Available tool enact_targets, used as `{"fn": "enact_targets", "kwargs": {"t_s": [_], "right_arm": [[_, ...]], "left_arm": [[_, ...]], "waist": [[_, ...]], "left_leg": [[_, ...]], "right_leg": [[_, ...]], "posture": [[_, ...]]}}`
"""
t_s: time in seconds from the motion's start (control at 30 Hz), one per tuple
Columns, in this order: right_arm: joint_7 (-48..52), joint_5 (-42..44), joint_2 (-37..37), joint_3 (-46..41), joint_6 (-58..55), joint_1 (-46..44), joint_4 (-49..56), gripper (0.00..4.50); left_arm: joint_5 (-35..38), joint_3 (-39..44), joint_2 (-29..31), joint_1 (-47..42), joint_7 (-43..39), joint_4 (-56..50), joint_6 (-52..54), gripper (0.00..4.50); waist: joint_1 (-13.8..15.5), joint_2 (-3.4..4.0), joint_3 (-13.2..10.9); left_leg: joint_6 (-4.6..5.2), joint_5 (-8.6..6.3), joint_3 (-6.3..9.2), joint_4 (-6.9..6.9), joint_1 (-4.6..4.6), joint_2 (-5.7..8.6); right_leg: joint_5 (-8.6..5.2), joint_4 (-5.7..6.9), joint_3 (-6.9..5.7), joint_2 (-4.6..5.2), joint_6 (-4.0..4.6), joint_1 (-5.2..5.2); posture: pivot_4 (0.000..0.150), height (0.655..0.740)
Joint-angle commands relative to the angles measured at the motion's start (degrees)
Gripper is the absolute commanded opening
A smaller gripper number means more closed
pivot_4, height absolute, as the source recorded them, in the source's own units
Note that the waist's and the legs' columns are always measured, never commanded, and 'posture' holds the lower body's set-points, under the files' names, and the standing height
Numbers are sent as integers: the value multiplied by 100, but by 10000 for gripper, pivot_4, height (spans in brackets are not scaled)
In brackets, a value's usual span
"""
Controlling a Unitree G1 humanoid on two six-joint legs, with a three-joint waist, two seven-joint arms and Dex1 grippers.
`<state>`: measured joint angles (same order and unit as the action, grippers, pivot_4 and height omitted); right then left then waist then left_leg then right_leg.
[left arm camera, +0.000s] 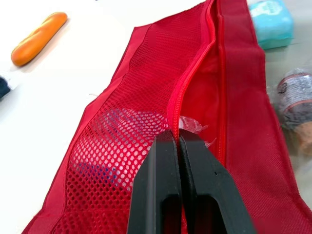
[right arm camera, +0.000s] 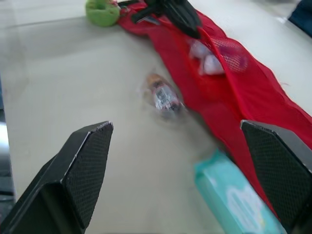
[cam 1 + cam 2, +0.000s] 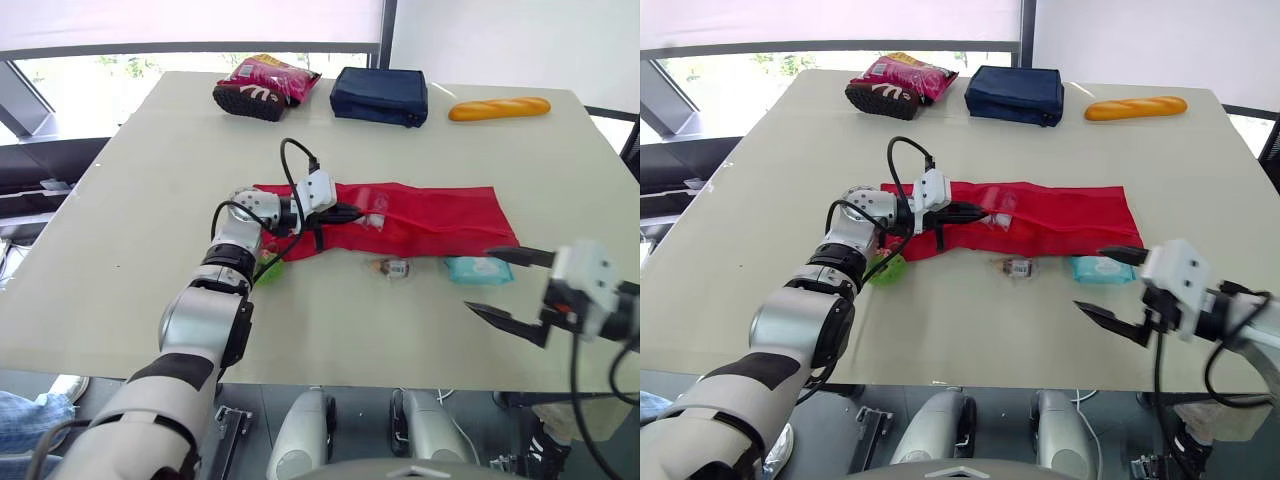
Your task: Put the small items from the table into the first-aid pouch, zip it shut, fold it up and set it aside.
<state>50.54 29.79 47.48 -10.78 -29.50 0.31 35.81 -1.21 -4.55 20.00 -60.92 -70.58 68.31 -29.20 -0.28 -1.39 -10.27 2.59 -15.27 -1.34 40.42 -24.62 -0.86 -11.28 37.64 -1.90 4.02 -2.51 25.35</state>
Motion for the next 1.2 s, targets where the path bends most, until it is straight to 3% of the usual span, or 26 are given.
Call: {"fn": "enact_targets", "kwargs": {"t_s": [0.03,0.33,0.6,0.7,0.87,0.9,1.2], "right_arm": [[-130,-259,-196,825,-137,-597,-223,44769],[-232,-1488,-985,2517,367,-1859,-1469,44769],[-272,-2146,-1317,2872,763,-2157,-2355,44769],[-212,-2320,-1267,2887,876,-2133,-2427,36558],[-221,-2254,-1240,2716,692,-1992,-2155,10123],[-251,-2228,-1223,2663,616,-1942,-2053,8464],[-1101,-1391,-1772,1770,-1067,-1486,-609,8464]], "left_arm": [[-25,52,44,-173,143,-39,-125,0],[-58,78,85,-138,159,-24,-160,0],[-58,84,79,-127,170,-10,-176,0],[-68,83,82,-121,188,12,-187,0],[-63,82,64,-107,195,31,-205,0],[-58,83,54,-98,189,34,-211,0],[63,120,-34,10,-30,-59,-273,0]], "waist": [[3,0,0],[-7,-1,0],[-13,-1,0],[-17,-1,0],[-18,-1,0],[-17,-1,0],[-11,-1,0]], "left_leg": [[0,0,-1,0,-2,0],[0,0,0,1,-3,5],[0,1,1,1,-3,7],[0,1,1,1,-3,7],[0,1,2,1,-2,7],[0,1,2,1,-3,7],[-1,1,3,1,-2,6]], "right_leg": [[0,0,0,1,0,2],[1,2,-2,2,1,2],[1,3,-3,2,1,2],[1,4,-3,2,1,2],[1,5,-3,2,1,2],[1,5,-3,2,1,2],[2,8,-4,3,2,2]], "posture": [[1500,7164],[1500,7164],[1500,7164],[1500,7164],[1500,7164],[1500,7164],[1500,7164]]}}
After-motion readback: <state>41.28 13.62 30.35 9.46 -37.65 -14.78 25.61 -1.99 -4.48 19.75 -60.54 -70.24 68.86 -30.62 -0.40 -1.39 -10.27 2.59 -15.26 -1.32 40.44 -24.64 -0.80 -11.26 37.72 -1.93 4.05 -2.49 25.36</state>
